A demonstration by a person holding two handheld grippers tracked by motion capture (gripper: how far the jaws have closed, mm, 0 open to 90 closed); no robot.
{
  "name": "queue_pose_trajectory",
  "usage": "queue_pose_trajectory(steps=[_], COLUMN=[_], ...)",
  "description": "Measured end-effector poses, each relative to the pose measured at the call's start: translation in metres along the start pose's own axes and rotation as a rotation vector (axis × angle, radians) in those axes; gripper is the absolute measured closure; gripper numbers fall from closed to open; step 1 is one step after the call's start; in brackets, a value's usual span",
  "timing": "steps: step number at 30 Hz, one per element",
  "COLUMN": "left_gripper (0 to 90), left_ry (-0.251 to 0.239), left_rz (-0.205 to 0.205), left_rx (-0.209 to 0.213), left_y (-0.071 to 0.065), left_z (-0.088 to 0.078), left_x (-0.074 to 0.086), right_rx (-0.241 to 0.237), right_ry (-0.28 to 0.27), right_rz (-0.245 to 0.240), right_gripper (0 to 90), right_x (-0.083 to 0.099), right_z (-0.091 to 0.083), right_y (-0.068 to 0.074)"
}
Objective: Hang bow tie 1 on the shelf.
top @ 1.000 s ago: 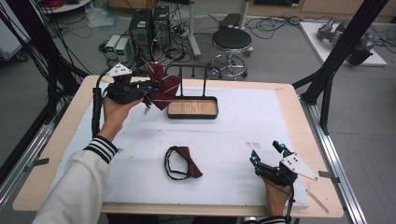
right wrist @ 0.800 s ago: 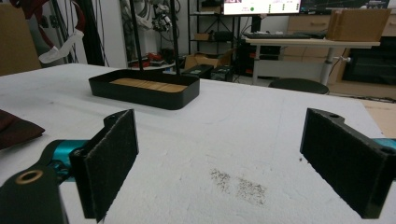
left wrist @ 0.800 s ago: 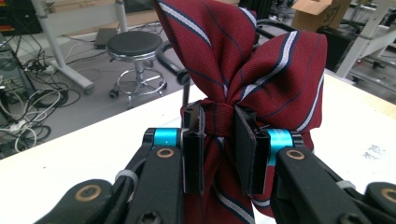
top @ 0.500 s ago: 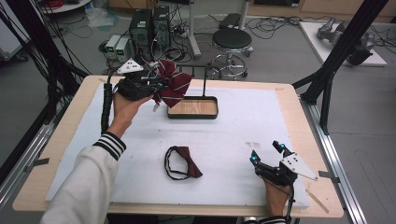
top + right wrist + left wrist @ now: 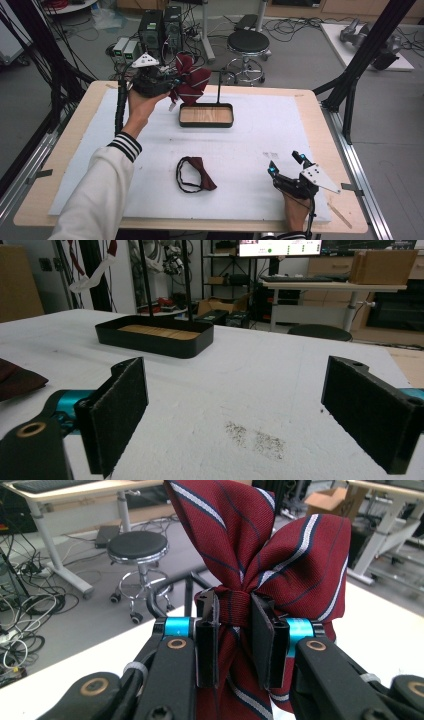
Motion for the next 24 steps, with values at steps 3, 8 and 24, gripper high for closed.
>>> queue_pose_trajectory(steps=[3, 8, 24], left_gripper=[74.1, 74.1, 74.1], left_ry=[-0.011, -0.008, -0.002], left_rz=[-0.013, -0.032, -0.078], left_rx=[-0.014, -0.037, -0.121], left_y=[0.005, 0.013, 0.030], left_z=[0.004, 0.007, 0.010], left_x=[-0.004, -0.004, 0.004], right_rx=[0.000, 0.003, 0.006], right_ry=[-0.002, -0.003, 0.006], right_rz=[0.001, -0.001, 0.007], right_gripper=[10.5, 10.5, 10.5], right_x=[0.000, 0.000, 0.000], right_z=[0.000, 0.000, 0.001], right_y=[0.000, 0.000, 0.000])
Point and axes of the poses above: each handheld gripper's, and its own axes: z roughly forward along the jaws, x roughly out of its underside, y roughly to its left, the point moved 4 cm from there along z, roughly forward along the jaws, and after that the axes turned 7 degrees about z, right-handed, at the moved point
